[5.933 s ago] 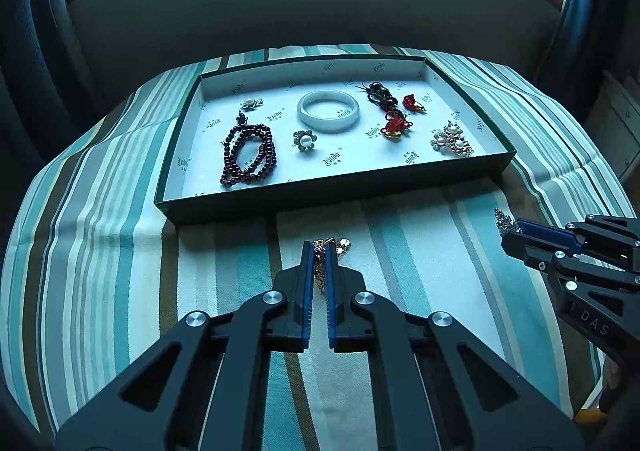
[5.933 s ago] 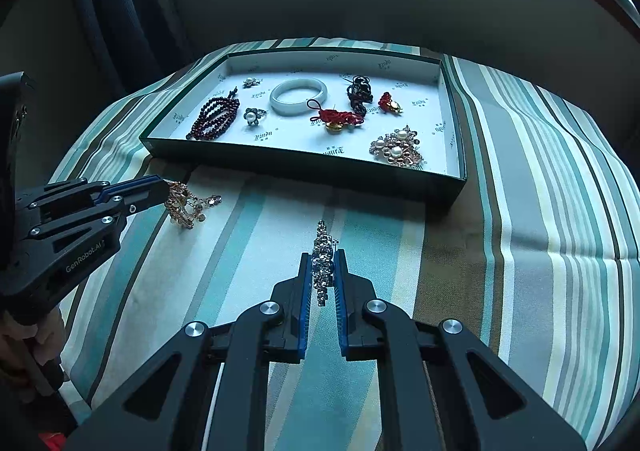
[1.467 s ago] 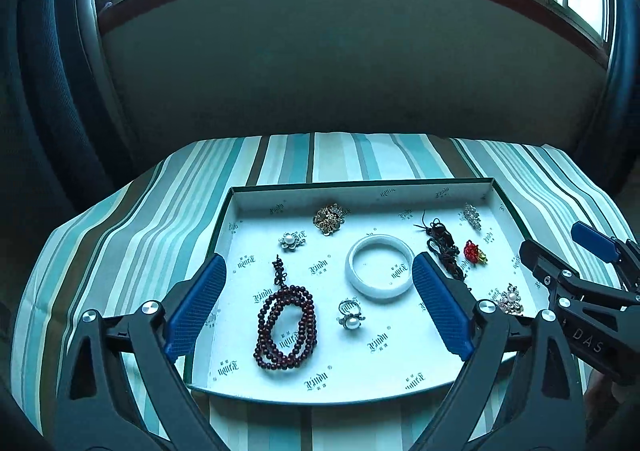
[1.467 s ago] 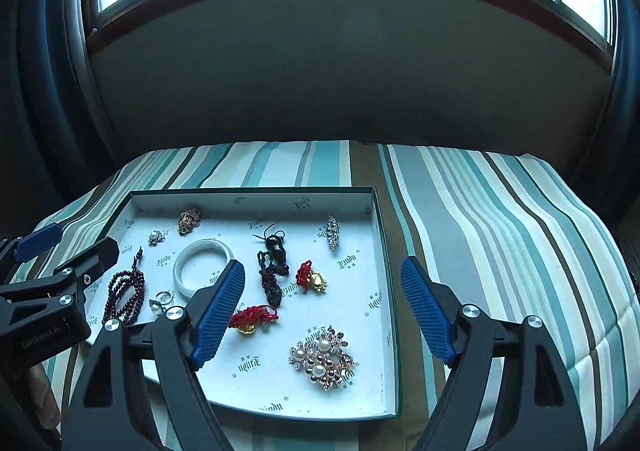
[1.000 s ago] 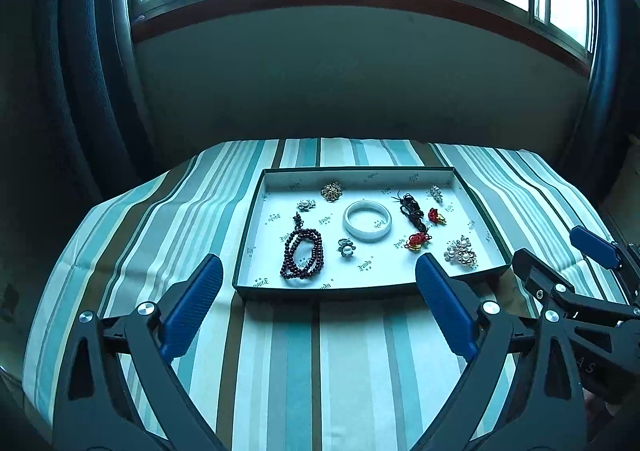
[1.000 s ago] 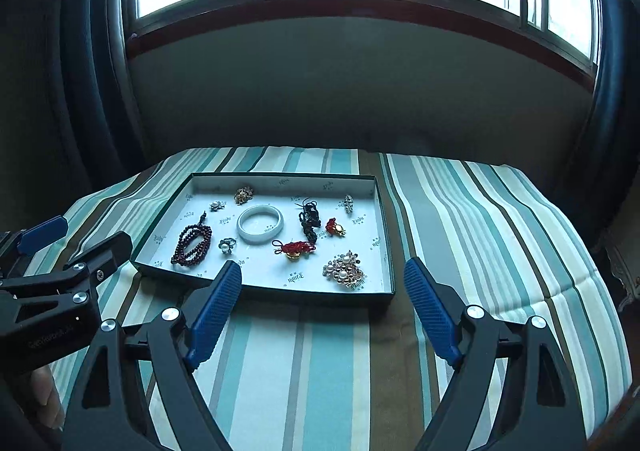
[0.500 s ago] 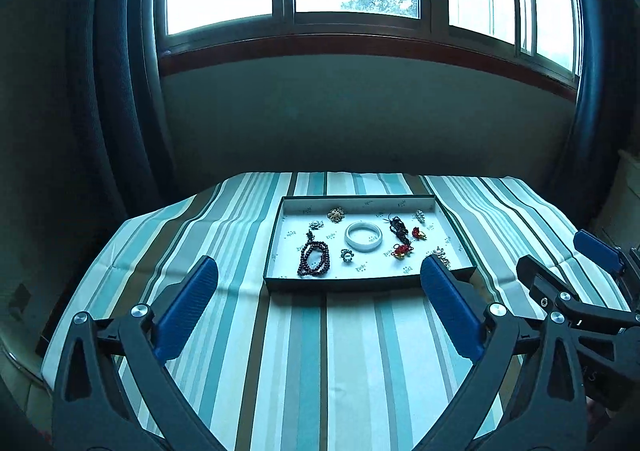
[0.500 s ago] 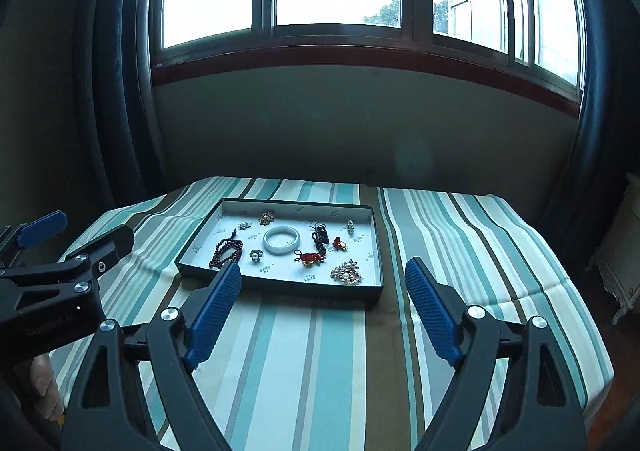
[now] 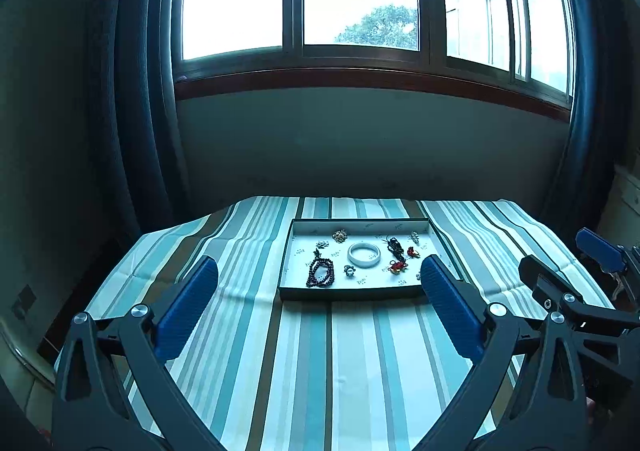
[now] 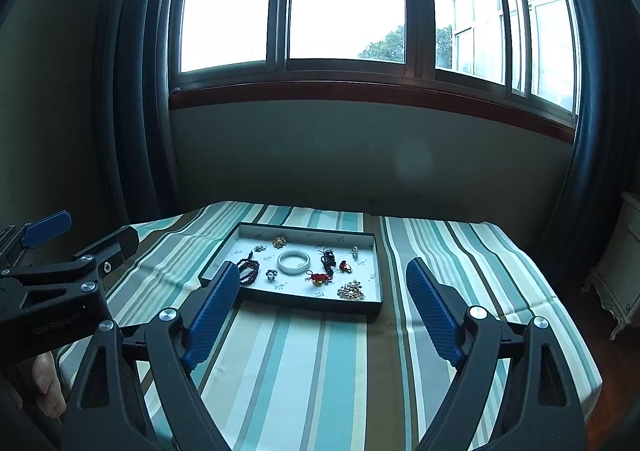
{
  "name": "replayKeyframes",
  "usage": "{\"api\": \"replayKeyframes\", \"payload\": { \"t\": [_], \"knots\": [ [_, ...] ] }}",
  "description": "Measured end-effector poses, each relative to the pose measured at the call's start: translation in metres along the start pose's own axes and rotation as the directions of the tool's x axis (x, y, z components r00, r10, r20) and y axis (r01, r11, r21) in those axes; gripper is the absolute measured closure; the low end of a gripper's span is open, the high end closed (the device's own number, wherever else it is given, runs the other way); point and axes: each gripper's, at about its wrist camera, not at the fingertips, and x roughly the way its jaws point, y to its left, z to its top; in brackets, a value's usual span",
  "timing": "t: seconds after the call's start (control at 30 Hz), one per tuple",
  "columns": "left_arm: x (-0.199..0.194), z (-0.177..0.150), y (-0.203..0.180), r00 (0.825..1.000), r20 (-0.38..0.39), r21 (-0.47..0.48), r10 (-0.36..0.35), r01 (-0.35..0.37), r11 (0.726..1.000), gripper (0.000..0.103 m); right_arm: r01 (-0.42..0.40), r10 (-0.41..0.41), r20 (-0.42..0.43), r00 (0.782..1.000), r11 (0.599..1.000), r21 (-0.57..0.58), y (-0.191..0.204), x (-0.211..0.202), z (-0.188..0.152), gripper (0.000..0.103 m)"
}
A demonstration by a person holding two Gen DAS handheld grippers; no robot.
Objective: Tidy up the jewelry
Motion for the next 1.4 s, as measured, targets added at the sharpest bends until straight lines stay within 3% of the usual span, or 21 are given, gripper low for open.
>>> {"api": "replayKeyframes", "payload": {
  "t": [0.47,1.4],
  "knots": [
    [-0.014,0.001,0.001,1.0,0.025,-0.009,-0.004,0.004,1.0,0.002,-0.006,0.006,0.04,0.999,1.0,-0.01,0.004,-0.02,0.004,0.018],
    [-0.019,-0.001,0.007,0.999,0.035,-0.01,-0.007,0.008,1.0,0.002,-0.011,0.012,0.041,0.999,1.0,-0.018,0.009,-0.023,0.004,0.018]
  ]
}}
